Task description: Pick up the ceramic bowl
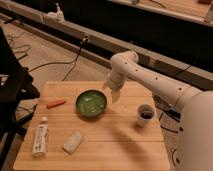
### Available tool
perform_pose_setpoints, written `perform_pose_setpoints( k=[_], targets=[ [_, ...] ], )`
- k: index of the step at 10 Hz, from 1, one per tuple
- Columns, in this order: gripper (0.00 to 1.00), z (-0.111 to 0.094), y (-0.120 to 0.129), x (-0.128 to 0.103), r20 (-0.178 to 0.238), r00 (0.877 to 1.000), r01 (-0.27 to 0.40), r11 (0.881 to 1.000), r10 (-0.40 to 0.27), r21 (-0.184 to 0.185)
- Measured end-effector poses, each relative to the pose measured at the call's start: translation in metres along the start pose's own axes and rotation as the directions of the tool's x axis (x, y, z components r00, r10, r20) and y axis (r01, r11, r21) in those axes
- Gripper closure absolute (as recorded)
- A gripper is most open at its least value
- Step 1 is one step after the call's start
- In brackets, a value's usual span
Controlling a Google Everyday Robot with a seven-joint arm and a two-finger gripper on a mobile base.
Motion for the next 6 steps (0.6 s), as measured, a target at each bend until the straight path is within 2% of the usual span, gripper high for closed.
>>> perform_pose_setpoints(
  k=[2,3,4,5,6],
  targets=[
    [0.34,0.022,0.009,-0.032,0.058,0.995,0.082,0.996,-0.079,-0.045],
    [0.34,0.029,0.013,-0.052,0.101,0.985,0.145,0.988,-0.139,-0.054],
    [0.34,0.03,0.012,-0.068,0.139,0.973,0.193,0.98,-0.186,-0.04],
    [0.34,0.03,0.011,-0.075,0.158,0.965,0.217,0.976,-0.21,-0.03],
    [0.34,0.03,0.011,-0.076,0.159,0.964,0.218,0.975,-0.211,-0.028]
  ],
)
